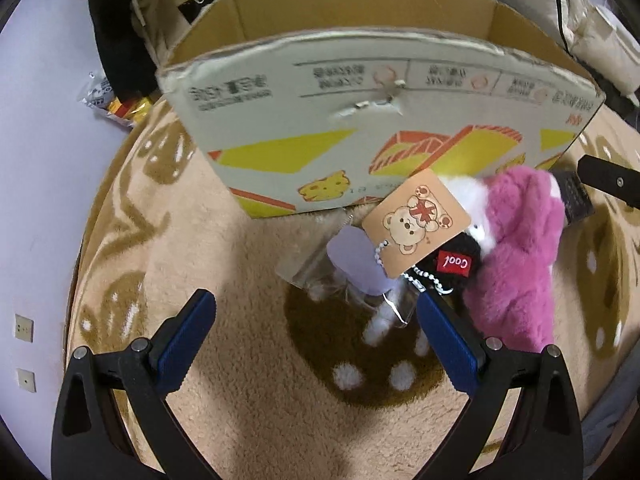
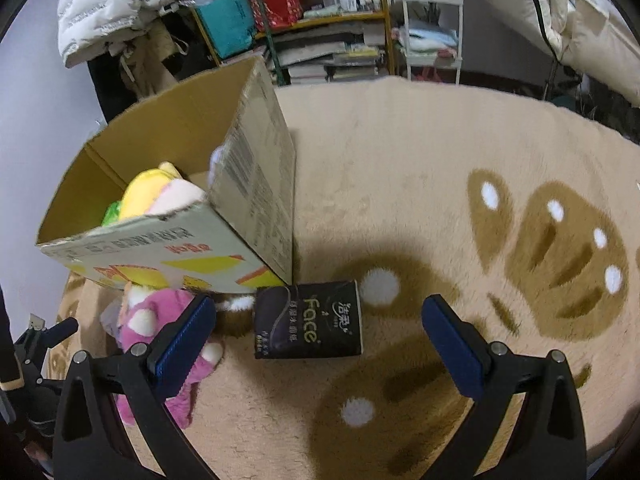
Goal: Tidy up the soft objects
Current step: 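Grasp clear bag with lavender item with left gripper while right gripper grasps black Face tissue box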
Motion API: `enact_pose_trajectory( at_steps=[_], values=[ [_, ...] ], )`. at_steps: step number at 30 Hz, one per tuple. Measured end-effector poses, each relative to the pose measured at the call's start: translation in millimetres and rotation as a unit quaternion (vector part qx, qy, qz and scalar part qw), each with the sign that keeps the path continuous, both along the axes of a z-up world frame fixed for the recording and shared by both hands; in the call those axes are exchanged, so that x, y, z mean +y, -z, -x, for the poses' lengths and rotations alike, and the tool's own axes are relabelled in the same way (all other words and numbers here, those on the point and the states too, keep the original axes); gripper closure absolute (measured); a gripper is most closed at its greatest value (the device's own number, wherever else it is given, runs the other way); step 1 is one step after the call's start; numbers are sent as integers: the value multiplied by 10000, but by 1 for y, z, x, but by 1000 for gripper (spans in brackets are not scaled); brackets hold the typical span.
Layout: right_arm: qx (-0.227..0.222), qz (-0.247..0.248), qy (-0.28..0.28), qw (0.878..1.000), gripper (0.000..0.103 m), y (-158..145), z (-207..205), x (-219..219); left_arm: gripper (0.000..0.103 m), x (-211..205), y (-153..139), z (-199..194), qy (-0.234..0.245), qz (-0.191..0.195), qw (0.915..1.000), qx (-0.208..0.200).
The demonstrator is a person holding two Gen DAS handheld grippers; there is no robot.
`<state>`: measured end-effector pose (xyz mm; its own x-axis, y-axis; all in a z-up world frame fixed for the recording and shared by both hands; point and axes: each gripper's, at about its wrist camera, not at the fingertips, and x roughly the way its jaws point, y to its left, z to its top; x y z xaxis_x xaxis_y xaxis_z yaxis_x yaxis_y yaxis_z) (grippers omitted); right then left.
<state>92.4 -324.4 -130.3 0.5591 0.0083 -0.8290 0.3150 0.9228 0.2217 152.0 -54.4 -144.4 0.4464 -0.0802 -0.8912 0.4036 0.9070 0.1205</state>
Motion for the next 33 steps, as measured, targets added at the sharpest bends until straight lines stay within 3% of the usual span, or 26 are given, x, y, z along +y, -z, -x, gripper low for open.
enact_pose_trajectory(
  at_steps=[7,15,33],
  values=[
    [148,-96,16,9998,0,13,-8,-2,3,-2,9,-10,109,164,9996,217],
    [361,13,-158,9992,10,24,-21,5,3,-3,16,-22,307,271,9985,372],
    [553,321,-310,9975,11,35,-40,9,2,-29,31,-41,851,410,9944,471]
  ],
)
